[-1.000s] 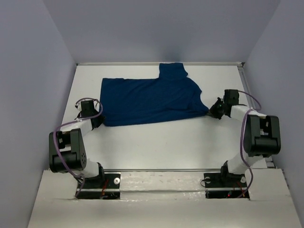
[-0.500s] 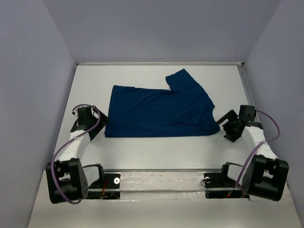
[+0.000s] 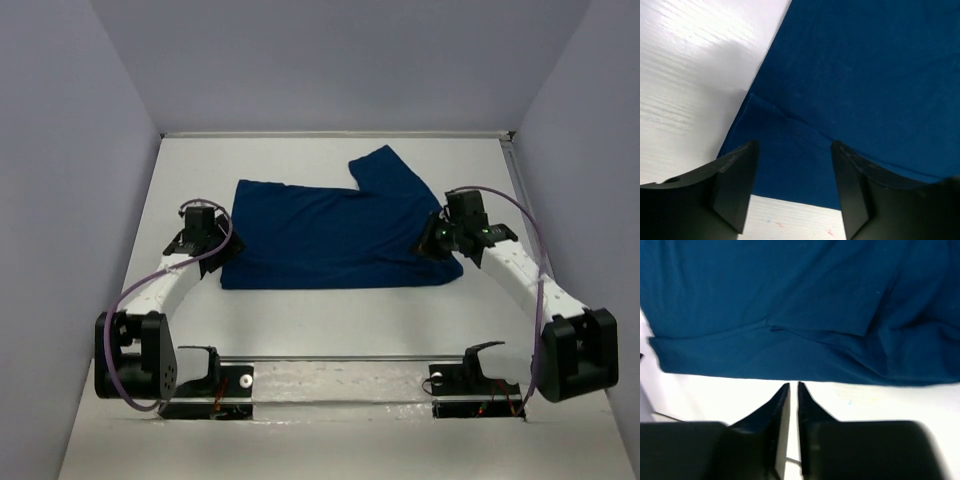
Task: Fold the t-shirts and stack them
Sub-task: Fold the flattened tshirt in 1/3 of the way
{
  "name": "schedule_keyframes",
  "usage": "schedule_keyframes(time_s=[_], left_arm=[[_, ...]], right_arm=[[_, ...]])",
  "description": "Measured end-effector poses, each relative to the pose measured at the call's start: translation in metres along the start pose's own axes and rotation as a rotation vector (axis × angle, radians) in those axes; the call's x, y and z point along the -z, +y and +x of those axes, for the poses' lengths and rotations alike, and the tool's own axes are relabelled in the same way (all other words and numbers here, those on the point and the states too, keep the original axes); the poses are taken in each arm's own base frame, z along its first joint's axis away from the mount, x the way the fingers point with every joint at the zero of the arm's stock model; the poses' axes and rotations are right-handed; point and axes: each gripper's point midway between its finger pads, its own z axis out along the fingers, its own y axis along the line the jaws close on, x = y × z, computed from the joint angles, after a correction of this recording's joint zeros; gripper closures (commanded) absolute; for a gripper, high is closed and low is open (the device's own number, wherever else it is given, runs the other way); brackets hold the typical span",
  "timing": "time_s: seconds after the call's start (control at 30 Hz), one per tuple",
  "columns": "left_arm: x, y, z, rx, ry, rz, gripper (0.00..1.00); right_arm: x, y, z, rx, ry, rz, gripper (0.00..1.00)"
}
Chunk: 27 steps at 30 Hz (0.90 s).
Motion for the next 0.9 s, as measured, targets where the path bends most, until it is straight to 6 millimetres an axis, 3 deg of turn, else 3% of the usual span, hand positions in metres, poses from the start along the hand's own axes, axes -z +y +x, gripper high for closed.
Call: schedule_keyframes(time_s=[0.07,0.13,0.4,0.73,0.9], left_arm=[[-0.013,0.003,0.014,-0.030,0.049,-0.032,0.44],[-0.020,0.007,0.021,-0.043,0.066,-0.057,0.44],[-0.027,0.006,0.008,-0.044,0.008,-0.061,0.44],[-0.034,0.021,0.024,-0.050,0.024,-0.093,0.43],[-0.035,0.020,0.022,-0.050,0.019,-0.089,0.43]], right_arm=[[-0.018,0.009,0.007,0.030,0.046,0.008,0.64],[-0.033,0.002,0.010,0.027,0.068,0.050,0.62],[-0.066,-0.025,0.014,-0.003,0.086,0.167,0.62],[-0.085,-0.051,0.018,-0.037,0.074,0.270,0.61],[-0.090,-0.053,0.016,-0.045,0.063,0.276,0.66]])
